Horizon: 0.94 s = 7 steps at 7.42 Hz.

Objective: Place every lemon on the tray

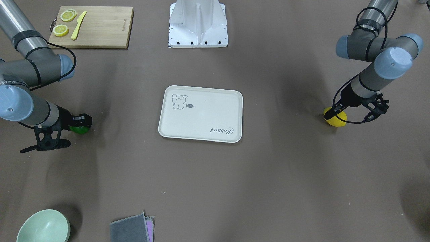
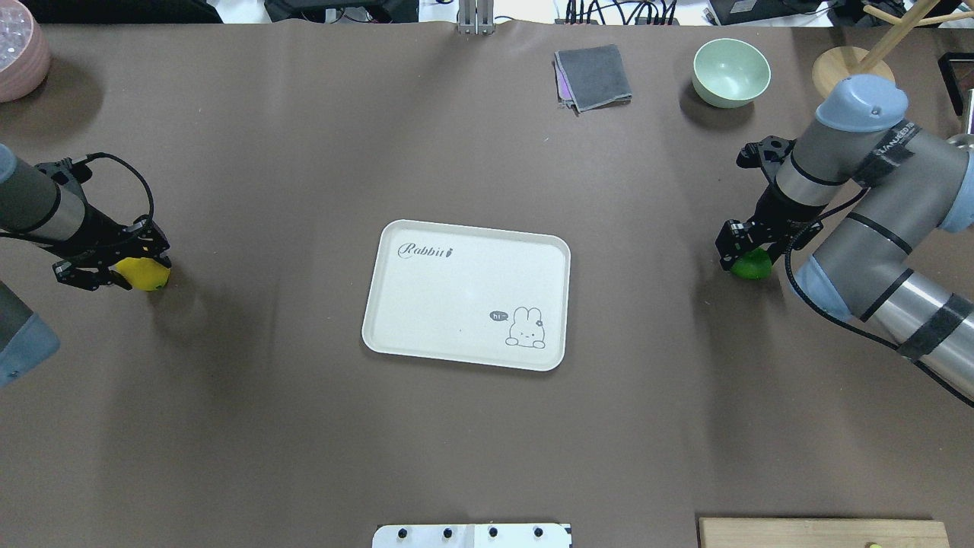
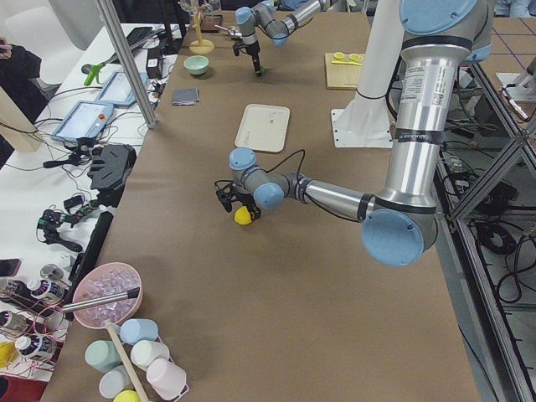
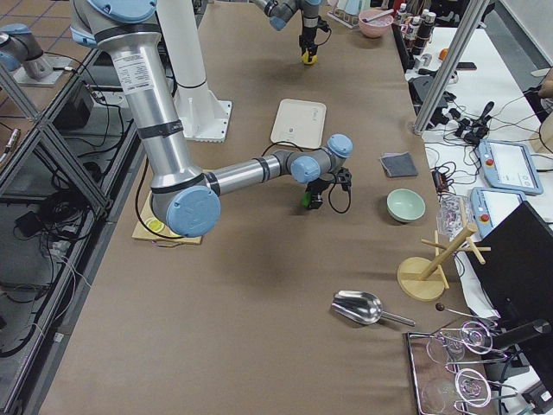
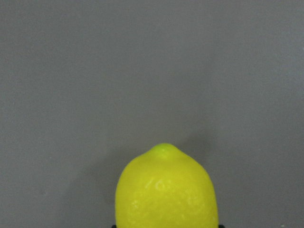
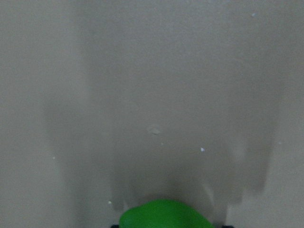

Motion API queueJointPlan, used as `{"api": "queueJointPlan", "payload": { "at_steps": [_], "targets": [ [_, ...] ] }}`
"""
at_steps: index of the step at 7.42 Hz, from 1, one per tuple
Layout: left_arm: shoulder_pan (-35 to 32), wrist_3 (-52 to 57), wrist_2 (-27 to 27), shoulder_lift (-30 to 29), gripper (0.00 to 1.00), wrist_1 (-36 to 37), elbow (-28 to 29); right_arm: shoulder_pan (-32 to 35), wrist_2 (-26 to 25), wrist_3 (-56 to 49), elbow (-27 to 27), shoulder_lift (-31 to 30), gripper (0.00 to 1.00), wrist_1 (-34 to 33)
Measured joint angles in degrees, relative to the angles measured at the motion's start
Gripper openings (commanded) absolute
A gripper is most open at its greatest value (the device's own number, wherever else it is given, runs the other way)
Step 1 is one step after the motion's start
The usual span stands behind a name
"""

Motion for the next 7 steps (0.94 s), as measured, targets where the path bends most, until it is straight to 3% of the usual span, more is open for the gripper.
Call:
{"api": "queueJointPlan", "payload": {
  "at_steps": [3,5,7],
  "targets": [
    [-2.3,16.0,-2.1,-0.1,0.00,5.0,-2.4,2.5,3.4,0.5,0.3,2.2,0.27,-0.5],
    [-5.2,32.5,-2.2,-2.2,0.00,17.2,-7.3,2.6,4.6,2.7,0.2,6.1,0.27,-0.6],
    [-6.4,39.3,-2.2,-3.8,0.00,25.0,-12.4,0.4,4.7,10.0,0.1,10.7,0.28,-0.3]
  ]
}}
